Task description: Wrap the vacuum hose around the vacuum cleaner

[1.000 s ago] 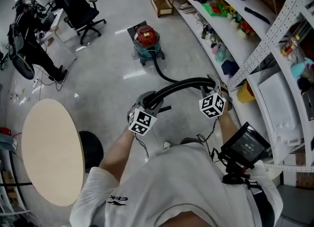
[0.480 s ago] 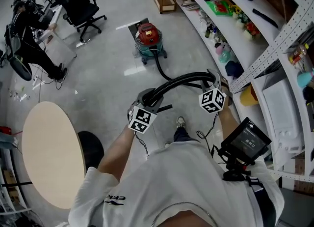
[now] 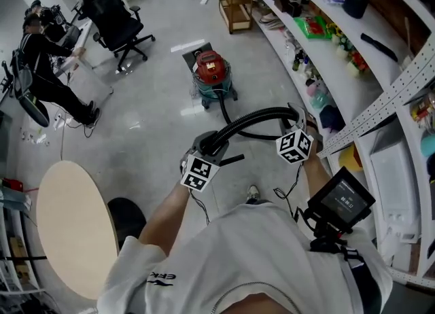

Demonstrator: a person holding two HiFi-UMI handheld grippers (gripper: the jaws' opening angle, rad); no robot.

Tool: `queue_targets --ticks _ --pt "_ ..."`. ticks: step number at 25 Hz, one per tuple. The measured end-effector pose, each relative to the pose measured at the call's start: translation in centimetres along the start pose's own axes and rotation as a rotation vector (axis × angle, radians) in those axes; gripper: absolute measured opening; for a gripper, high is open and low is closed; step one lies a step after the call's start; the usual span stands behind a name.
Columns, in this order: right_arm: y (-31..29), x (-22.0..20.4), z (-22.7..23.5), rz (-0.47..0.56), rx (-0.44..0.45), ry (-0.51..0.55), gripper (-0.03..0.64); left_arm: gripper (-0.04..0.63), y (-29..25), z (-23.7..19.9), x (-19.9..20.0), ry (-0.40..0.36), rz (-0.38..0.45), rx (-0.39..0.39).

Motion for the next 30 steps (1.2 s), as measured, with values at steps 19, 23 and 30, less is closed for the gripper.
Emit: queue_targets --ticks 19,23,30 --pt "-14.9 0.6 3.1 0.057 0.064 0.035 0.189 0.175 -8.0 -9.8 1.7 0.041 -0.065 0.040" --pt "-17.8 1.9 2.9 0.050 0.064 0.046 0.189 0.175 -8.8 -12.6 1.2 0.065 -0.055 0.035" --pt "-24.0 5.3 2.7 0.038 0.060 0.073 0.189 0.175 -9.8 -19.3 0.6 0.092 -0.035 0.008"
Point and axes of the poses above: the fingertips, and each gripper's own axes: y backward along the fingers, z to its right, x out of its top, the point moved 6 cm from there along y, backward along the fingers, and after that the axes turned 12 degrees about -x, right-handed, at the moved point
